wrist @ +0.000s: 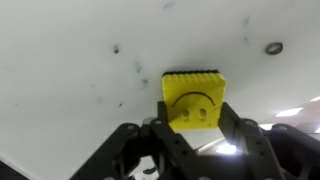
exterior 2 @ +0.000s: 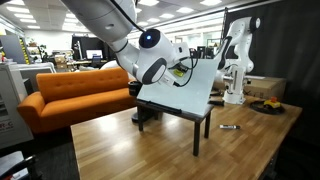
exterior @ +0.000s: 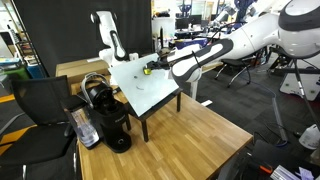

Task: Erase the drawing on the board

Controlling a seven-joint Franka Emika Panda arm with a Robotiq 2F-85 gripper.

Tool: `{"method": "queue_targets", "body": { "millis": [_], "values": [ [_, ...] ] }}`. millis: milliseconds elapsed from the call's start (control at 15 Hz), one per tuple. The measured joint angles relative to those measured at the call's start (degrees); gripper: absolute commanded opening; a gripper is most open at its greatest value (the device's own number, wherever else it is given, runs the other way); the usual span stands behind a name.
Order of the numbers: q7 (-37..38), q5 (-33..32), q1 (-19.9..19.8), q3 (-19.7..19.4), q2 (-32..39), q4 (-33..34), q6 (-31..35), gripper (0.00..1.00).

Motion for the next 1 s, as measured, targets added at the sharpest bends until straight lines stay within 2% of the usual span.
{"method": "queue_targets", "body": {
  "millis": [200,667,1000],
  "values": [
    [0.03,2.25,1.77,-2.94,-2.25,0.63,0.02,0.27],
    [2.5,7.36,10.87,-13.81,-9.83,1.49,0.03,0.27],
    [4.34,7.38,14.79,-17.86,-12.54,0.41,0.05,0.27]
  ]
}}
